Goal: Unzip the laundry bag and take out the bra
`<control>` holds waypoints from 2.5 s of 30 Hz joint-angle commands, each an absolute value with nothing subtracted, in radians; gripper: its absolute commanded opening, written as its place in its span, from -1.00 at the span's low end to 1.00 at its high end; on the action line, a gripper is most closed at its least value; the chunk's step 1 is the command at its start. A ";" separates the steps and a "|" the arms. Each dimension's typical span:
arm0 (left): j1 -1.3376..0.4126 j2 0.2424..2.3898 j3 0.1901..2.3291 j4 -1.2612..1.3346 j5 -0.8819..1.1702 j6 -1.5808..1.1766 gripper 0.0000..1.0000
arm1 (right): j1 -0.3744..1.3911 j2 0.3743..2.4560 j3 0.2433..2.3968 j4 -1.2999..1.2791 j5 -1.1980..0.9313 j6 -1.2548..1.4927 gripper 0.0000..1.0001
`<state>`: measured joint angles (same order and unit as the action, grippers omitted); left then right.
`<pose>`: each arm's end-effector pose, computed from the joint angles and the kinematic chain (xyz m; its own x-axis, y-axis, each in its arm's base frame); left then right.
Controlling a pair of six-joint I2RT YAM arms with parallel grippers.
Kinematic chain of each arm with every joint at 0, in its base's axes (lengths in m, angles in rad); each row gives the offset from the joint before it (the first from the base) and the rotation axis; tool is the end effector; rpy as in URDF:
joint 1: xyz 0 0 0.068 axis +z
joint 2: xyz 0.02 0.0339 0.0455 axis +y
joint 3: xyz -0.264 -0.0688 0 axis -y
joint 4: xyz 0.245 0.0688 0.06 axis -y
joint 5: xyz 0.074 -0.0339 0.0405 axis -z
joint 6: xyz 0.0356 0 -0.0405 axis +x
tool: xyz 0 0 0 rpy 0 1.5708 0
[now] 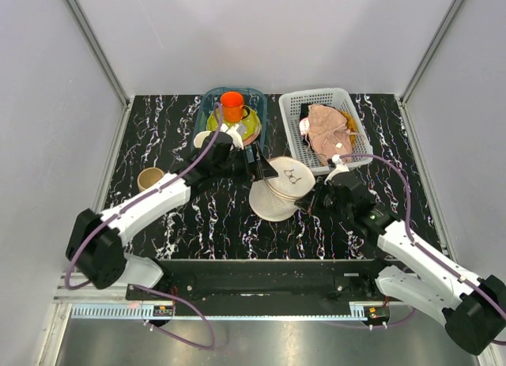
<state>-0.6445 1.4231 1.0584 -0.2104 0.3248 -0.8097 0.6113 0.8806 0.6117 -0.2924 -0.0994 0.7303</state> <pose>0.2505 -0.2024 0.2847 -0.8672 -0.2067 -0.4531 0.2255 0.6482 -0.7273 0.1590 0.1158 0.2516 -0.7516 0.2838 -0.5954 -0.1859 0.7749 0.6041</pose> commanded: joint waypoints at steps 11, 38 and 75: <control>-0.798 1.299 0.882 -0.035 0.250 -0.992 0.75 | 0.611 0.945 0.621 -0.176 -0.121 0.724 -1.00; -0.724 1.301 1.019 -0.228 0.282 -0.769 -1.00 | 0.598 0.809 0.600 -0.448 0.037 0.627 -1.00; -0.686 1.206 0.884 -0.167 0.233 -0.845 0.98 | 0.604 0.841 0.594 -0.245 -0.011 0.738 -1.00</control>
<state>-0.6891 1.2480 0.8986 -0.1699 0.3592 -0.8467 0.6064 0.9188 0.6456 -0.2760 -0.0681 0.7387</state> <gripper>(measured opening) 0.984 0.018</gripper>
